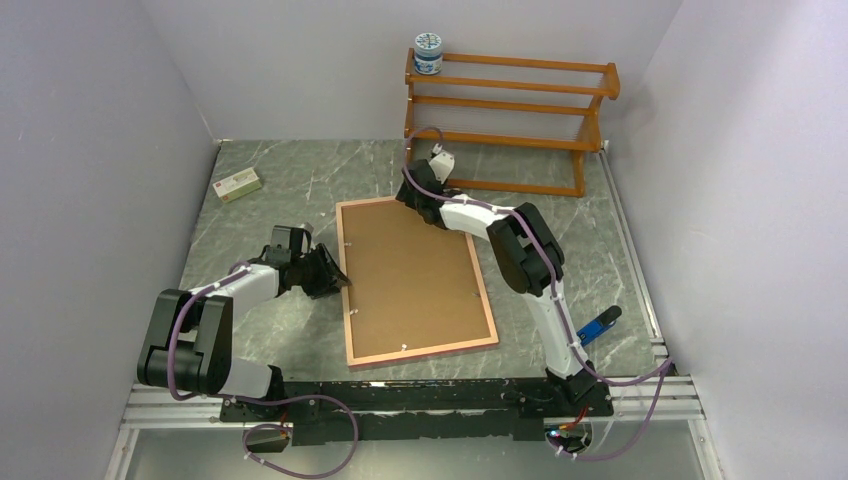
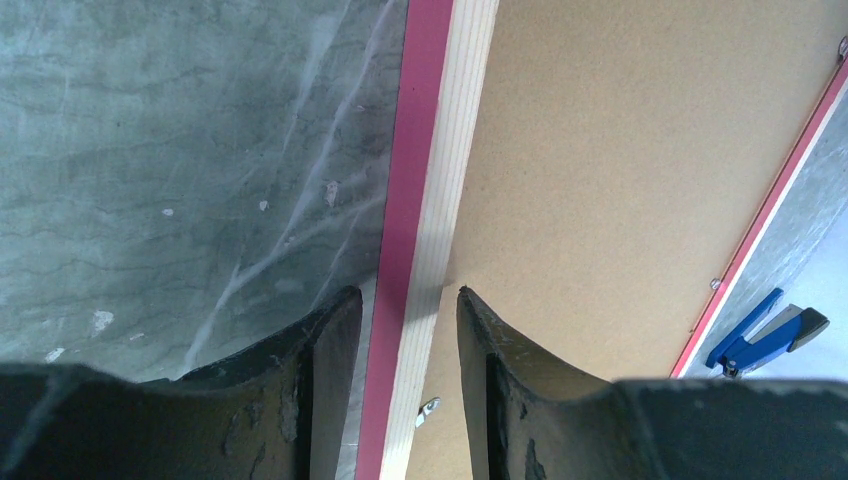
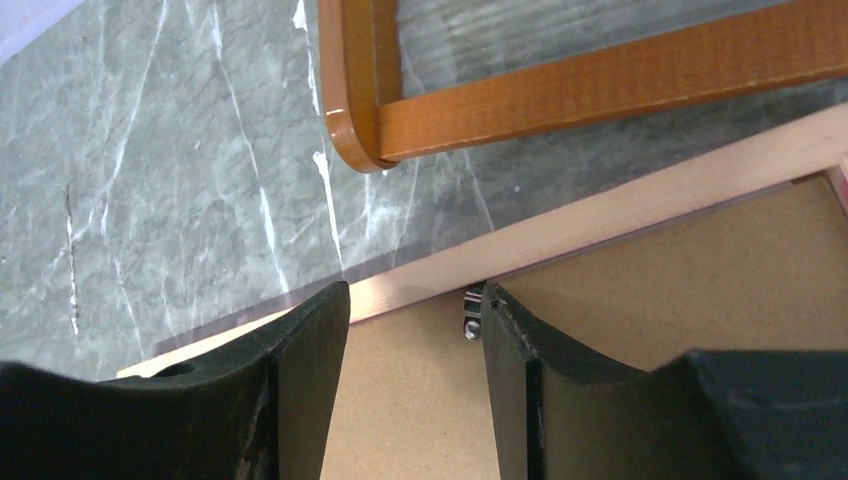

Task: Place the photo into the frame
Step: Install the photo frame at the center of the board.

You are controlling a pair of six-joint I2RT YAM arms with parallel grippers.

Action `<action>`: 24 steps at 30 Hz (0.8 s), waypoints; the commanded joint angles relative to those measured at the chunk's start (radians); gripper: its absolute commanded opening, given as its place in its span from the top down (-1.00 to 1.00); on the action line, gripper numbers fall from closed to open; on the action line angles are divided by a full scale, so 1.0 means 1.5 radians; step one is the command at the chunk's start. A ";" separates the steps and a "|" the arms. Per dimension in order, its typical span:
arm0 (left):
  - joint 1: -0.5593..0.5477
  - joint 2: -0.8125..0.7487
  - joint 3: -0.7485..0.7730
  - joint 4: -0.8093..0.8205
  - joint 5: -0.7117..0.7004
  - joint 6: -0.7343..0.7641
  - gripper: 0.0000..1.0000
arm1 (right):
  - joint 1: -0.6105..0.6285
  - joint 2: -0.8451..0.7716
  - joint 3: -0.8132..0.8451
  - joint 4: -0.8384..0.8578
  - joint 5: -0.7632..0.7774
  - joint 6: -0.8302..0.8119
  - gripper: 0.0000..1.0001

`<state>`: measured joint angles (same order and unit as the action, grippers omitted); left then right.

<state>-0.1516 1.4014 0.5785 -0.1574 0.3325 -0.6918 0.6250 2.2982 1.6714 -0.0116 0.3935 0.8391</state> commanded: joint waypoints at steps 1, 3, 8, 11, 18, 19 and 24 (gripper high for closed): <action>0.000 0.008 -0.008 -0.029 -0.031 0.024 0.06 | 0.000 0.026 0.004 0.032 -0.054 -0.017 -0.08; 0.000 0.010 -0.007 -0.028 -0.031 0.025 0.06 | -0.001 0.028 0.001 0.041 -0.065 -0.018 -0.07; 0.000 0.016 -0.006 -0.027 -0.028 0.026 0.06 | -0.002 0.036 0.008 0.037 -0.076 -0.013 -0.05; 0.000 0.016 -0.007 -0.027 -0.028 0.025 0.05 | -0.002 0.033 0.005 0.037 -0.076 -0.012 -0.04; 0.000 0.009 -0.004 -0.033 -0.031 0.026 0.05 | -0.003 -0.002 0.010 0.011 -0.032 -0.025 -0.19; 0.000 0.007 -0.004 -0.033 -0.032 0.025 0.05 | -0.003 -0.010 0.017 0.001 -0.027 -0.034 -0.22; 0.000 -0.001 0.002 -0.038 -0.040 0.019 0.02 | -0.006 -0.065 0.042 -0.035 -0.033 -0.084 -0.33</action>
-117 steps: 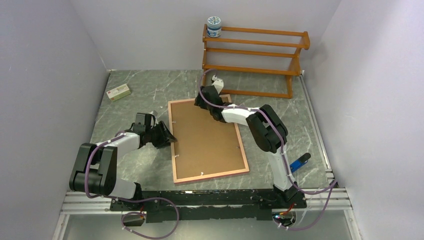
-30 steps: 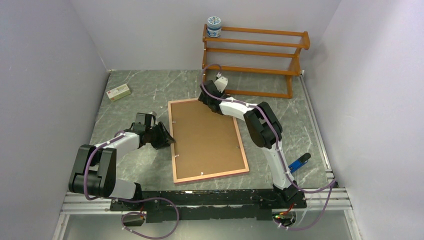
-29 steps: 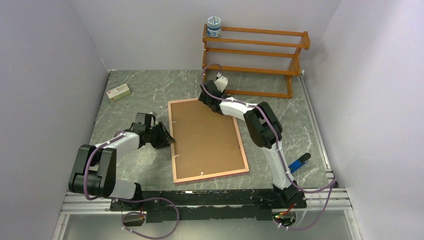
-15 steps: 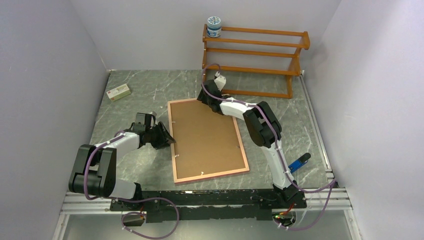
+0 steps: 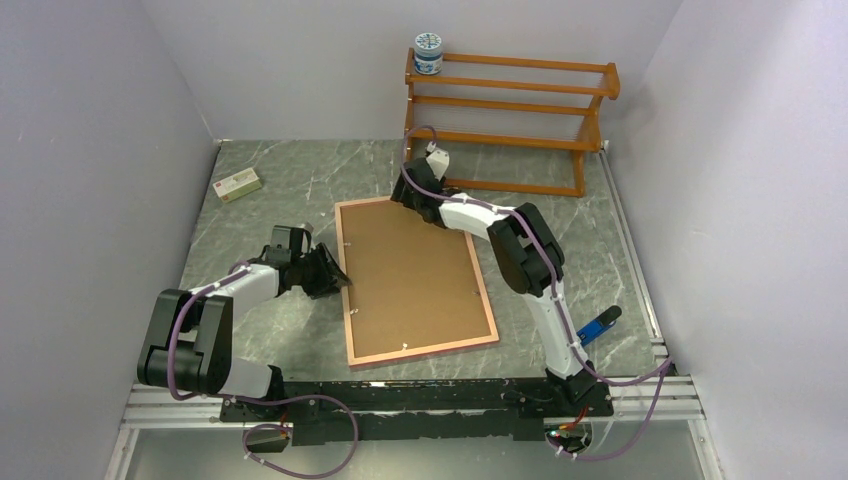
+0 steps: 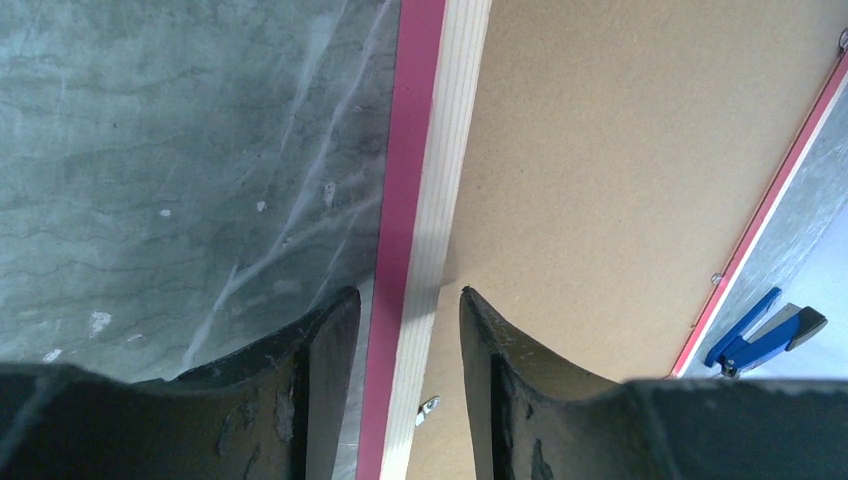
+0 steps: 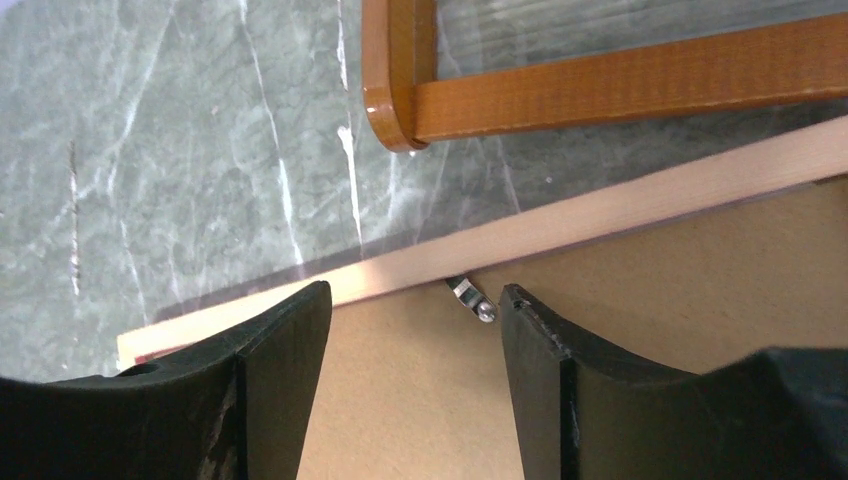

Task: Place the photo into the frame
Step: Install the photo frame at the center of the board.

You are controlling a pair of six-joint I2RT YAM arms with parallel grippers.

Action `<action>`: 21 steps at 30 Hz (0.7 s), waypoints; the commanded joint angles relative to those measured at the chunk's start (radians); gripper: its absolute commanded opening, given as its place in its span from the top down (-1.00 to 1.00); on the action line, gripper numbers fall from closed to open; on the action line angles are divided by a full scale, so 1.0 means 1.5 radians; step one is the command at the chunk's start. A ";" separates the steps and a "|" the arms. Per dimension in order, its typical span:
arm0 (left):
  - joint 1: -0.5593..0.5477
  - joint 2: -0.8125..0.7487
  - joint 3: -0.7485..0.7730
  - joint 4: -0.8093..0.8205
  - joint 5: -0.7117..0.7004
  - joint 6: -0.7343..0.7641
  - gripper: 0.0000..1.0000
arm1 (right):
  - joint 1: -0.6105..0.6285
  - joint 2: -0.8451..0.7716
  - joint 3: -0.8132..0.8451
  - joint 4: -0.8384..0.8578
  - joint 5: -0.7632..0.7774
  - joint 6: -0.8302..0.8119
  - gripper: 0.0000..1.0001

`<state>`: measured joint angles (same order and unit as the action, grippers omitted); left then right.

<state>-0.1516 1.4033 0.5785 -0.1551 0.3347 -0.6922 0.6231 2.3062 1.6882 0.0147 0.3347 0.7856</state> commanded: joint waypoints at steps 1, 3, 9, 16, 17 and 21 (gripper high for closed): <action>0.000 -0.006 0.003 -0.041 -0.043 0.017 0.01 | -0.006 -0.084 0.031 -0.059 -0.001 -0.057 -0.34; 0.000 -0.018 0.004 -0.041 -0.043 0.011 -0.03 | -0.013 -0.119 0.021 -0.066 -0.017 -0.084 -0.36; 0.000 -0.063 0.000 -0.042 -0.041 0.000 -0.17 | -0.049 -0.232 -0.044 -0.156 -0.037 -0.124 -0.39; 0.000 -0.079 -0.007 -0.043 -0.043 -0.009 -0.22 | -0.099 -0.339 -0.162 -0.270 -0.045 -0.181 -0.43; 0.000 -0.080 -0.009 -0.042 -0.043 -0.010 -0.23 | -0.101 -0.348 -0.179 -0.288 -0.040 -0.189 -0.44; 0.000 -0.075 -0.018 -0.029 -0.038 -0.017 -0.24 | -0.108 -0.381 -0.259 -0.301 -0.031 -0.206 -0.44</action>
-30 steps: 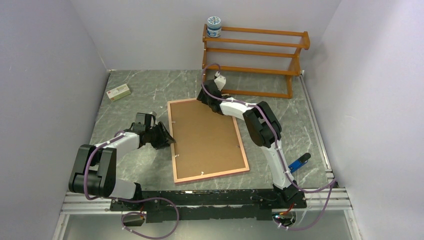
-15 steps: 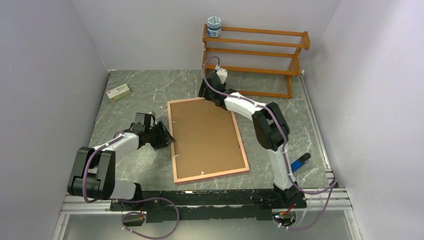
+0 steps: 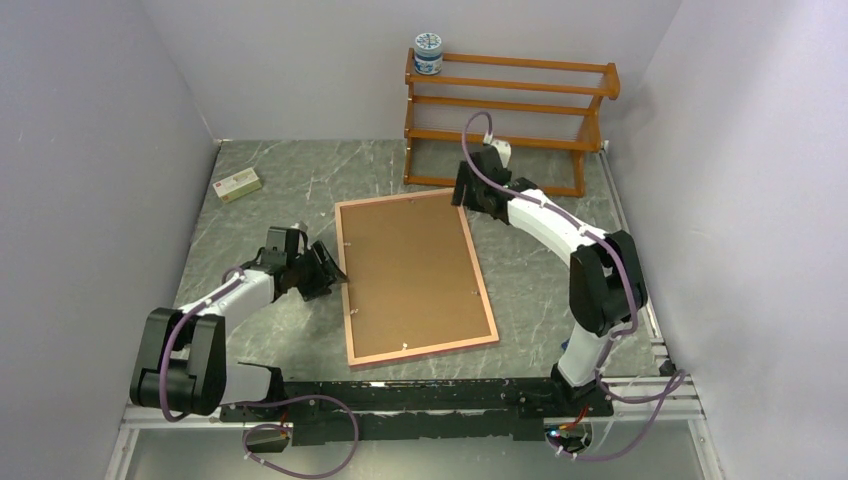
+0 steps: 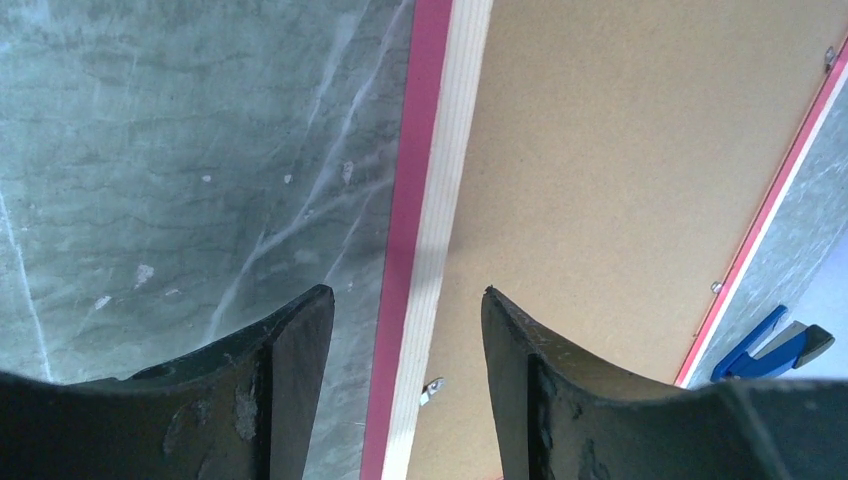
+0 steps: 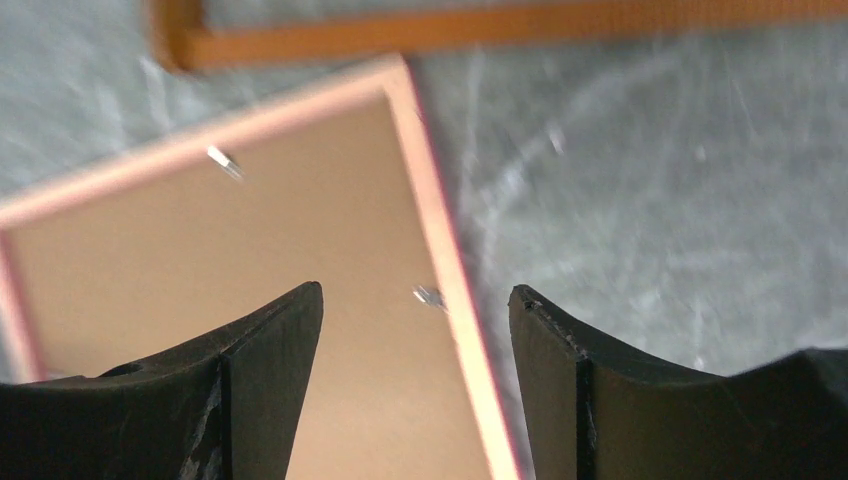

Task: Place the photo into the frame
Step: Install the photo frame at the center of the board.

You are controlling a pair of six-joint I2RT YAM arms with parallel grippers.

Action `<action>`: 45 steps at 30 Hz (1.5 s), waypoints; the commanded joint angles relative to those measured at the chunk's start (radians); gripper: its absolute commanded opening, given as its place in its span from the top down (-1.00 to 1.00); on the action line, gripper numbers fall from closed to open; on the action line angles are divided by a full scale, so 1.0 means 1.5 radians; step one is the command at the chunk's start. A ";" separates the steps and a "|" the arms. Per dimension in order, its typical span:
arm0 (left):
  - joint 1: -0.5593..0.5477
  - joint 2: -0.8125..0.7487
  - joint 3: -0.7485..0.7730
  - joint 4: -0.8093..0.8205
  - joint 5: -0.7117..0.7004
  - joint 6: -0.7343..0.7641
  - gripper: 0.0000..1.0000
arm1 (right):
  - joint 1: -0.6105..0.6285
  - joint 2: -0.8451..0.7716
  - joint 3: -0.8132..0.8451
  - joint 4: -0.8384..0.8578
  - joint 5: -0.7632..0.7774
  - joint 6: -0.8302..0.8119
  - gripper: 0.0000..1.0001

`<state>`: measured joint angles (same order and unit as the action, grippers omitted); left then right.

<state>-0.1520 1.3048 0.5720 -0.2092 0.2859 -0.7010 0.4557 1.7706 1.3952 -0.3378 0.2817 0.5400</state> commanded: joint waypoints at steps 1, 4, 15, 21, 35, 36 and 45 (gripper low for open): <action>0.000 -0.006 -0.016 0.009 -0.004 -0.010 -0.24 | 0.004 -0.026 -0.079 -0.061 0.006 -0.047 -0.44; 0.000 0.002 -0.019 0.013 -0.003 -0.007 -0.22 | 0.002 -0.011 -0.086 -0.075 0.023 -0.057 -0.43; 0.000 0.023 -0.019 0.012 -0.001 0.008 -0.12 | 0.004 0.088 -0.032 -0.075 -0.024 -0.132 -0.28; 0.000 0.027 -0.021 0.016 0.003 0.011 -0.12 | 0.003 0.117 -0.024 -0.063 -0.015 -0.140 -0.24; 0.000 0.039 -0.018 0.005 -0.004 0.023 -0.06 | 0.004 0.142 -0.059 0.057 0.049 -0.183 -0.07; 0.000 0.039 -0.017 0.004 -0.004 0.024 -0.06 | 0.004 0.141 -0.063 0.067 0.045 -0.189 -0.06; 0.000 0.043 -0.019 0.008 -0.002 0.024 -0.04 | 0.006 0.164 -0.068 0.086 0.016 -0.197 -0.28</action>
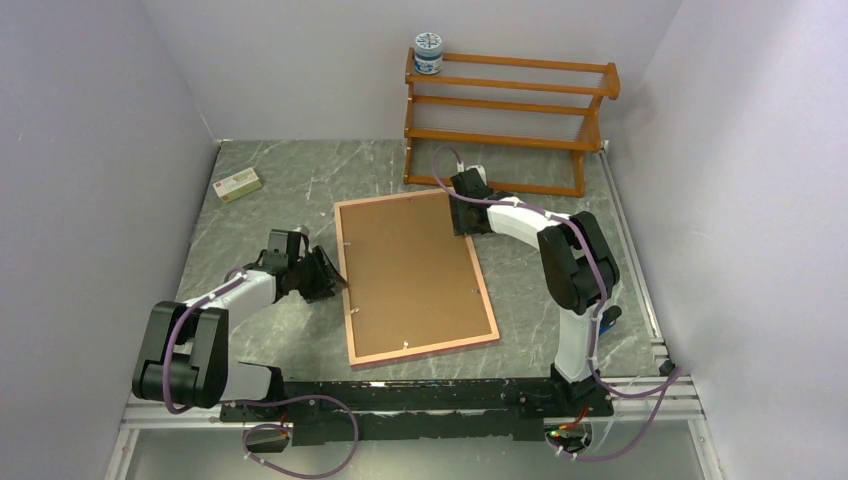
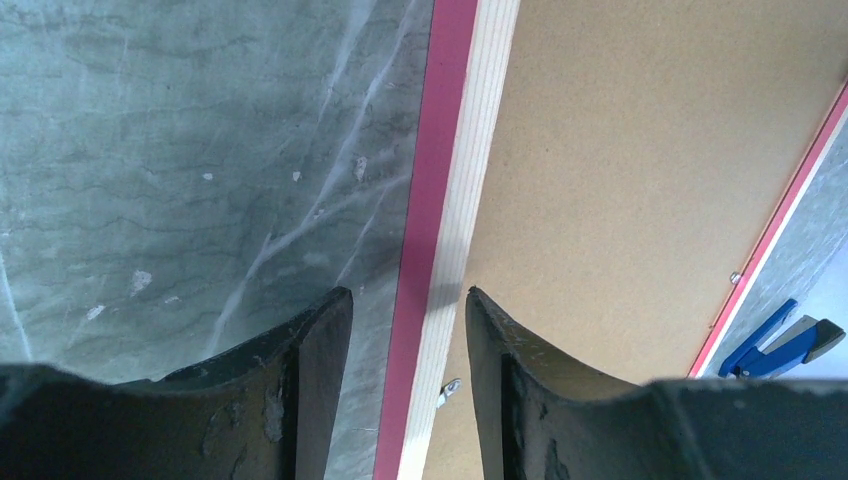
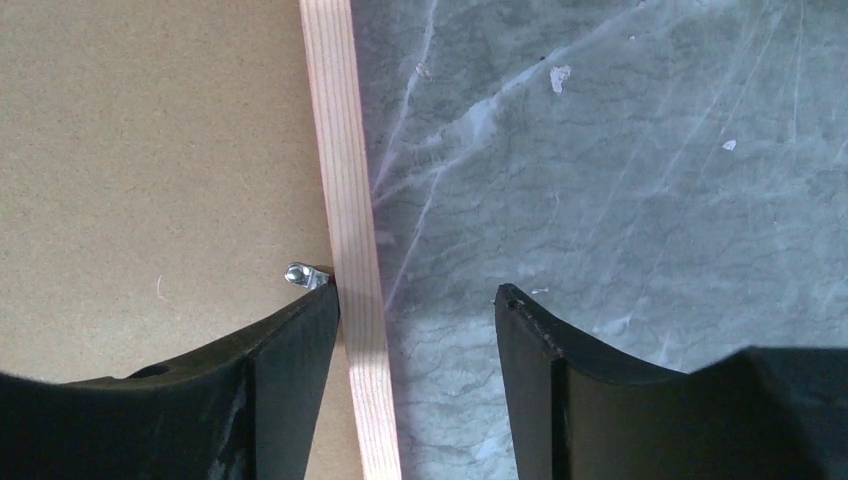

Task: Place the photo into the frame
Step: Install the photo frame at the center of the board.

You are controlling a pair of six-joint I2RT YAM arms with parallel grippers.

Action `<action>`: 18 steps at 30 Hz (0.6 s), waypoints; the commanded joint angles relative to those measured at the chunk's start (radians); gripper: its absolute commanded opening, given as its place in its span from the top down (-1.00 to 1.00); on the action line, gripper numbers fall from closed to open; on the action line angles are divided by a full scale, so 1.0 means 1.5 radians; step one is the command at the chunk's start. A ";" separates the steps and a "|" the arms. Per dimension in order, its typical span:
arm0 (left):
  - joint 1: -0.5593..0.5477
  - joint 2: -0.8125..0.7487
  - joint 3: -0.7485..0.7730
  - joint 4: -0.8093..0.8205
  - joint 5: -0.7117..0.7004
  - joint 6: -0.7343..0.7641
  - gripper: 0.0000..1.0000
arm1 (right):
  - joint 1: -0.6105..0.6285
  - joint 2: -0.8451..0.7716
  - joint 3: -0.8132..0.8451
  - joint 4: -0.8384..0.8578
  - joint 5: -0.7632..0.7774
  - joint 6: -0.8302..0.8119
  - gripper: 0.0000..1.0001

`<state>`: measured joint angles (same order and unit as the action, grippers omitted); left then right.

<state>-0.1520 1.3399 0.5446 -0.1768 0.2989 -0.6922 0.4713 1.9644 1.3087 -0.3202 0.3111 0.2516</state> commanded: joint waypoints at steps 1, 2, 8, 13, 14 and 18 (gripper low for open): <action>0.000 0.020 0.000 -0.014 -0.009 0.019 -0.04 | -0.004 0.040 -0.006 0.069 -0.004 -0.004 -0.31; 0.000 0.020 0.000 -0.014 -0.010 0.019 -0.04 | -0.004 0.045 -0.002 0.065 -0.008 -0.006 -0.34; 0.000 0.018 -0.001 -0.017 -0.010 0.021 -0.03 | -0.005 0.047 -0.007 0.063 -0.075 -0.037 -0.23; 0.000 0.015 -0.002 -0.020 -0.010 0.022 -0.03 | -0.014 0.025 -0.022 0.057 -0.153 -0.059 -0.06; 0.000 0.014 -0.002 -0.020 -0.011 0.023 -0.03 | -0.017 0.020 -0.028 0.061 -0.166 -0.058 -0.06; 0.001 0.015 -0.003 -0.016 -0.008 0.021 -0.03 | -0.026 0.014 -0.035 0.066 -0.192 -0.054 -0.09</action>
<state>-0.1520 1.3418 0.5446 -0.1738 0.3012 -0.6918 0.4316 1.9591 1.2922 -0.2752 0.1459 0.1719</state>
